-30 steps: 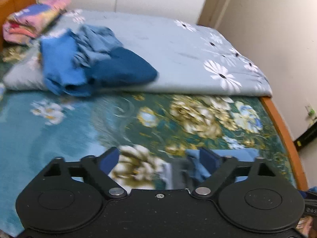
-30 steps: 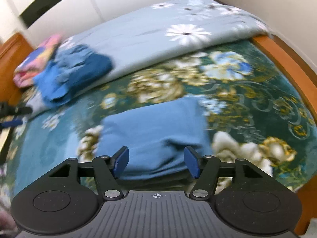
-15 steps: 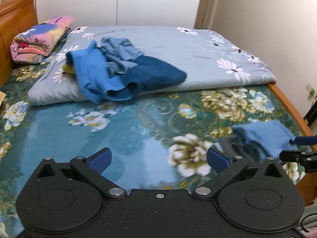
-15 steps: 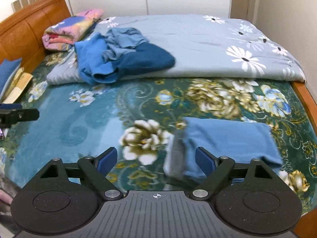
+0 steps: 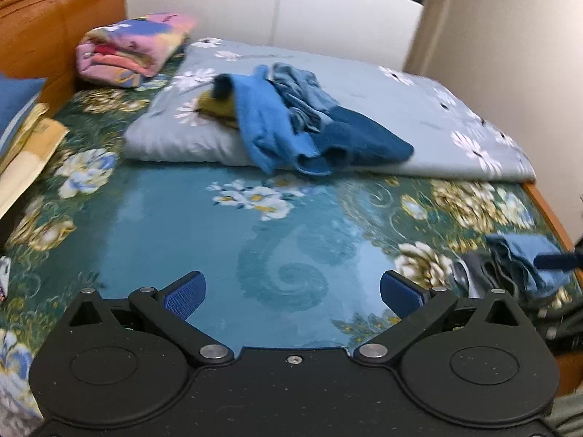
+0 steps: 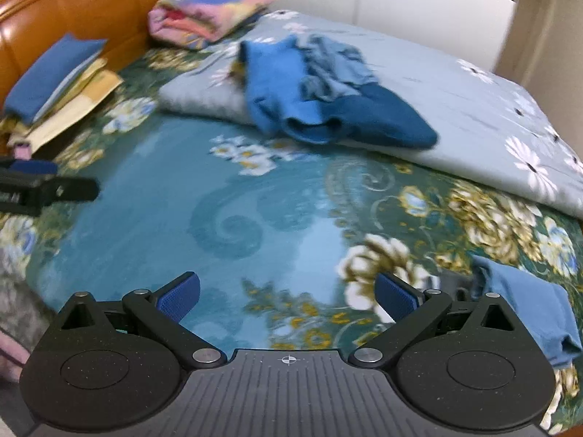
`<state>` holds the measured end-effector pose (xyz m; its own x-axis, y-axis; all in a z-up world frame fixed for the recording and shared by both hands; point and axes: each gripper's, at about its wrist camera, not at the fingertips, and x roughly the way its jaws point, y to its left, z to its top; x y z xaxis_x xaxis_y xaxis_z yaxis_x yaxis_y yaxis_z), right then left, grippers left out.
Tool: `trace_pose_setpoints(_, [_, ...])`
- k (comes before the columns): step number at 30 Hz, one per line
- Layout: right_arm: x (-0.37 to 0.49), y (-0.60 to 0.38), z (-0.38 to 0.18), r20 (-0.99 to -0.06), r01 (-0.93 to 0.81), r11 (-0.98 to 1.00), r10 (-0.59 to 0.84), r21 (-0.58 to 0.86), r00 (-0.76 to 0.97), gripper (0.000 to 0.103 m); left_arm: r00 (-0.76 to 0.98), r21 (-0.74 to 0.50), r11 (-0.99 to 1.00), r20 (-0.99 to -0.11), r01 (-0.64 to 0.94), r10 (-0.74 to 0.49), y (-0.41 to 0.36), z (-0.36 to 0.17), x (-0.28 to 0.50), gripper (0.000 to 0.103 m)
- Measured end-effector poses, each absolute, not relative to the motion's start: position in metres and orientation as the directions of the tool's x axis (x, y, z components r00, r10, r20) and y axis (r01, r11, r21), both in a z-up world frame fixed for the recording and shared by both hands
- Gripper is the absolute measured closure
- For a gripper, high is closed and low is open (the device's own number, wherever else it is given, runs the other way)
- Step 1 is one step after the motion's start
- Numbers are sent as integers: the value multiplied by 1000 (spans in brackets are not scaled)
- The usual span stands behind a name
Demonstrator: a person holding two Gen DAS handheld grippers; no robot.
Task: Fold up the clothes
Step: 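Lower the folded shirt onto the bed and open both grippers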
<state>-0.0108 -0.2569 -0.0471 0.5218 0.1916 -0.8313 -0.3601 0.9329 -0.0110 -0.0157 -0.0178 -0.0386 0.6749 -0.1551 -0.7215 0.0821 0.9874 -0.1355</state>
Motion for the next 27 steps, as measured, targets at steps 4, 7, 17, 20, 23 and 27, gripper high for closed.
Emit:
trace_pose_setpoints(4, [-20, -243, -51, -838, -425, 905, 227, -6, 496, 0, 694, -115, 992, -711, 42, -112, -17, -32, -34, 2])
trace_pose_setpoints(7, [-27, -245, -52, -832, -456, 890, 254, 1, 493, 0, 695, -76, 997, -718, -14, -45, -27, -26, -50, 2])
trace_pose_setpoints(17, [-55, -272, -50, -813, -514, 856, 331, 46, 479, 0, 661, -59, 997, -750, -57, -7, -68, -16, -95, 2])
trace_pose_setpoints(20, [-60, -281, -46, -805, -510, 859, 334, 46, 490, 0, 660, -67, 995, -751, -78, 1, -74, -14, -98, 2])
trace_pose_setpoints(23, [-65, -289, -42, -797, -506, 861, 338, 47, 501, 0, 659, -76, 992, -753, -97, 6, -79, -12, -100, 2])
trace_pose_setpoints(27, [-70, -301, -40, -793, -484, 874, 328, 48, 513, 0, 661, -80, 991, -750, -109, 12, -85, -8, -103, 2])
